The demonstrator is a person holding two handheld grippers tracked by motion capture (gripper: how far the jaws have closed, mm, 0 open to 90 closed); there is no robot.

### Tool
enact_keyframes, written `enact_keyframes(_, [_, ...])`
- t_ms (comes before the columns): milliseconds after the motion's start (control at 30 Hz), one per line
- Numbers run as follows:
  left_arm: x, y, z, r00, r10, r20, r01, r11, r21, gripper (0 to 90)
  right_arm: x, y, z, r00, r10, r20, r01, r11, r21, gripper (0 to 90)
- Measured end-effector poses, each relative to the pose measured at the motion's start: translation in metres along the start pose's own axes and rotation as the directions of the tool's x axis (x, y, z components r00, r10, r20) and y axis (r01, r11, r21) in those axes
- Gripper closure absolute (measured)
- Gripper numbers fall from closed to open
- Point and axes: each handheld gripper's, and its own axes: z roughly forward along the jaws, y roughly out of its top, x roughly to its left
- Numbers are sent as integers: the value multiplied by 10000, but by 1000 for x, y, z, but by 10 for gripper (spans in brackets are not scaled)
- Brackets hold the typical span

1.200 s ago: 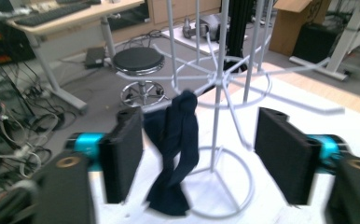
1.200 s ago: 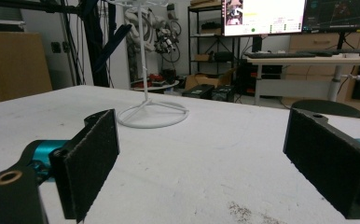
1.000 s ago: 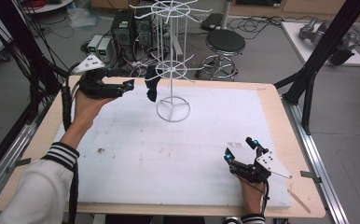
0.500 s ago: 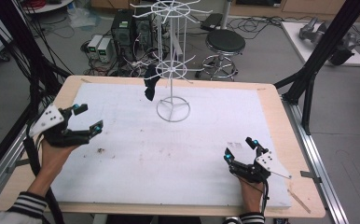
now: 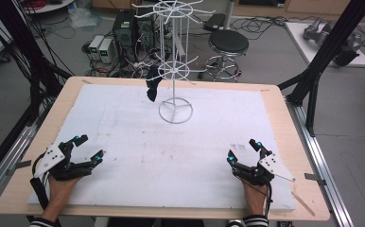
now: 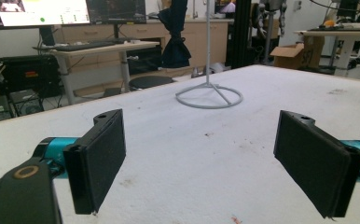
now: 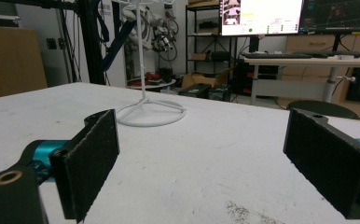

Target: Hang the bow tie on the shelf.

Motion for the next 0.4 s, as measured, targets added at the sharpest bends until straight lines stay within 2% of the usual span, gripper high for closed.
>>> enact_keyframes(133, [-2,-4,-1,9997,-1,-235,-5,9997,-253,164,0,0,0,10000,-9,-8,9,10000,0,96])
enact_keyframes(167, [-1,-5,-1,9997,-81,-246,77,9999,-146,164,0,0,0,10000,-10,-1,10,10000,-1,96])
enact_keyframes(300, [1,-6,-3,9983,-357,-461,341,9988,-348,155,0,0,0,10000,-40,-1,40,10000,11,96])
enact_keyframes(400, [0,-6,-3,9976,-323,-607,303,9990,-344,154,0,0,0,10000,-63,13,63,10000,27,96])
